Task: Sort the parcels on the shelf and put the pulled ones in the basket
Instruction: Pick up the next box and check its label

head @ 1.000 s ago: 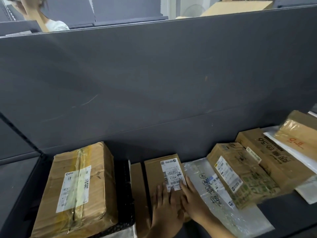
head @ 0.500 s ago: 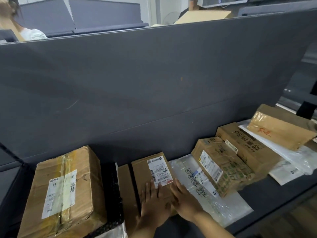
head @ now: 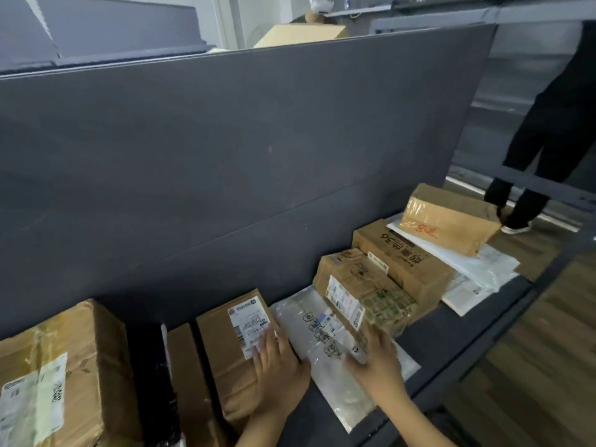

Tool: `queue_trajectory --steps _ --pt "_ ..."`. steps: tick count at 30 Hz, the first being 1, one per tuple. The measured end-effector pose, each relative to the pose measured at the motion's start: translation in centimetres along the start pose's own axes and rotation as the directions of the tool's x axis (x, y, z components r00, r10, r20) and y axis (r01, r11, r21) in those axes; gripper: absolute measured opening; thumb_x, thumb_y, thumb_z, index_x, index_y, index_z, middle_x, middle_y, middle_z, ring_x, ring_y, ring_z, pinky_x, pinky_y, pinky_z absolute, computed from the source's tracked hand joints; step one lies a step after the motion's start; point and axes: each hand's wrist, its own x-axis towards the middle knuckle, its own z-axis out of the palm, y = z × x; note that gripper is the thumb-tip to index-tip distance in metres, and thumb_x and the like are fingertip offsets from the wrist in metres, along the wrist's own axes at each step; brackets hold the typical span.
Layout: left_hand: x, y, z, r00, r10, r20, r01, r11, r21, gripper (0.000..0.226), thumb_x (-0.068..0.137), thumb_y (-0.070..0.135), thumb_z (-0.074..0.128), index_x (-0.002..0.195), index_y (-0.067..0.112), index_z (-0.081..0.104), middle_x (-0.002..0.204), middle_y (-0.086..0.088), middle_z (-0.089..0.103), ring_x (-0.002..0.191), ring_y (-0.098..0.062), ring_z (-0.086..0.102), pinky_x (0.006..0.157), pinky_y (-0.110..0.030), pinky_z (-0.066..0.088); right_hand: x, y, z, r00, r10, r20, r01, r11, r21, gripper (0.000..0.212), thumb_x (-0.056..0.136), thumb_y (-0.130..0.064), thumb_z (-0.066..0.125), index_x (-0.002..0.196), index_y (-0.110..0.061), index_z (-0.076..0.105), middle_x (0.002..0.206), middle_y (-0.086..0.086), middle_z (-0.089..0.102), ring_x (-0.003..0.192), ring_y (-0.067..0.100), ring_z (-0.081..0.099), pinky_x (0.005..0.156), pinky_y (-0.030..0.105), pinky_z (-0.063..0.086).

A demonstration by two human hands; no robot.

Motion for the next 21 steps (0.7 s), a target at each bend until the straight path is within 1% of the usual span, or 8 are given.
queue_trajectory --steps 4,6,8,11,14,16,19,21 --pt "0.9 3.9 0.6 0.989 0.123 0.086 -0.12 0.992 -0.045 0.075 0.096 0.046 0.036 0.152 0.02 -0.007 0.16 0.0 -0.013 0.147 -0.019 -0.017 0.118 -0.038 -0.012 2.4 3.3 -3.4 0.984 0.149 -0.092 -0.154 0.987 -0.051 0.098 0.077 -0.062 0.061 0.151 -0.013 0.017 0.153 0.014 0.025 0.139 0.035 0.027 0.111 0.043 0.03" --pt "1.5 5.8 1.0 0.981 0.129 0.146 -0.107 0.982 -0.154 0.073 0.097 0.043 0.037 0.153 0.021 -0.005 0.16 0.001 -0.012 0.147 -0.017 -0.017 0.12 -0.037 -0.009 3.4 4.4 -4.5 0.975 0.19 -0.115 -0.195 0.98 -0.037 0.104 0.074 -0.062 0.064 0.152 -0.012 0.015 0.154 0.015 0.024 0.14 0.035 0.027 0.111 0.044 0.029" --pt "2.5 7.9 1.2 0.971 0.101 0.218 -0.035 0.957 -0.287 0.071 0.098 0.041 0.038 0.153 0.02 -0.003 0.161 0.003 -0.008 0.148 -0.016 -0.013 0.121 -0.036 -0.004 4.6 5.2 -5.3 0.974 0.2 -0.104 -0.2 0.98 0.008 0.109 0.07 -0.063 0.068 0.151 -0.011 0.016 0.152 0.016 0.026 0.138 0.036 0.029 0.109 0.044 0.031" --pt "3.9 10.6 1.4 0.94 0.054 0.336 0.103 0.896 -0.432 0.07 0.099 0.04 0.039 0.153 0.021 0.0 0.161 0.003 0.0 0.149 -0.017 -0.003 0.12 -0.035 0.007 6.5 5.5 -6.2 0.965 0.262 0.002 -0.259 0.952 0.166 0.118 0.062 -0.067 0.07 0.15 -0.012 0.016 0.149 0.018 0.027 0.136 0.037 0.031 0.106 0.042 0.034" --pt "5.0 12.5 1.9 0.896 0.07 0.438 0.192 0.829 -0.525 0.074 0.096 0.044 0.042 0.153 0.021 0.002 0.161 0.002 0.002 0.149 -0.018 0.006 0.117 -0.034 0.014 8.4 5.9 -5.6 0.952 0.303 0.054 -0.296 0.856 0.425 0.111 0.066 -0.054 0.078 0.15 -0.014 0.017 0.15 0.015 0.026 0.138 0.035 0.027 0.111 0.045 0.032" --pt "5.3 13.5 1.9 0.874 0.055 0.482 0.263 0.782 -0.566 0.084 0.09 0.054 0.045 0.153 0.02 0.002 0.161 0.0 0.005 0.148 -0.021 0.011 0.116 -0.033 0.018 9.1 5.6 -5.3 0.949 0.308 0.071 -0.295 0.782 0.549 0.109 0.064 -0.052 0.08 0.149 -0.014 0.022 0.148 0.013 0.032 0.138 0.033 0.029 0.113 0.045 0.03" --pt "5.5 14.4 1.4 0.853 0.032 0.52 0.353 0.699 -0.622 0.08 0.094 0.053 0.046 0.153 0.016 0.006 0.159 -0.005 0.019 0.145 -0.024 0.023 0.111 -0.033 0.027 9.7 5.2 -4.7 0.931 0.364 0.04 -0.303 0.704 0.643 0.09 0.074 -0.021 0.08 0.146 -0.007 0.027 0.145 0.017 0.041 0.136 0.033 0.036 0.113 0.038 0.028" --pt "5.9 14.7 1.7 0.852 0.02 0.522 0.393 0.634 -0.666 0.074 0.092 0.044 0.053 0.15 0.016 0.016 0.152 -0.007 0.033 0.137 -0.025 0.037 0.105 -0.031 0.036 9.7 5.2 -4.6 0.916 0.399 0.05 -0.334 0.684 0.648 0.093 0.074 -0.022 0.08 0.147 -0.008 0.024 0.146 0.017 0.036 0.137 0.034 0.032 0.112 0.039 0.028"
